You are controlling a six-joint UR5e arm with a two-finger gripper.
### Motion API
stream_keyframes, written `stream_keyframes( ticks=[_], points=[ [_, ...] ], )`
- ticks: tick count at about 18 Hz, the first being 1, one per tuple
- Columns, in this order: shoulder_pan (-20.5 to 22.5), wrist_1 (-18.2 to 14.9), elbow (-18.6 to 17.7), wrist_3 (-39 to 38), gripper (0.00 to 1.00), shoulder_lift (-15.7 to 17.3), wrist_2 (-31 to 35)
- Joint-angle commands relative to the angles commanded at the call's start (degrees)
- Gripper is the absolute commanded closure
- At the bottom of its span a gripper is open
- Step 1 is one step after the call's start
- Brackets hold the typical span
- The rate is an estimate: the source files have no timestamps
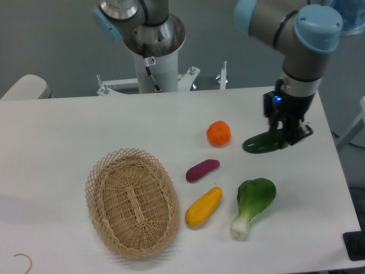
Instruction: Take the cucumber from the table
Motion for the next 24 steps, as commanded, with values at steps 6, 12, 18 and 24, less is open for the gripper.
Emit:
stream_keyframes(
  ticks=[6, 12, 18, 24],
  points=[
    [-6.16, 2.28, 0.09, -11.43, 0.75, -0.61, 0.61],
    [-9.32, 2.90, 1.41, -15.93, 0.75, -1.32, 0.70],
    [-10.12, 2.90, 1.41, -15.93, 0.75, -1.32, 0.97],
    [-10.12, 2.90, 1.50, -15.93, 0.75, -1.32, 0.97]
  ],
)
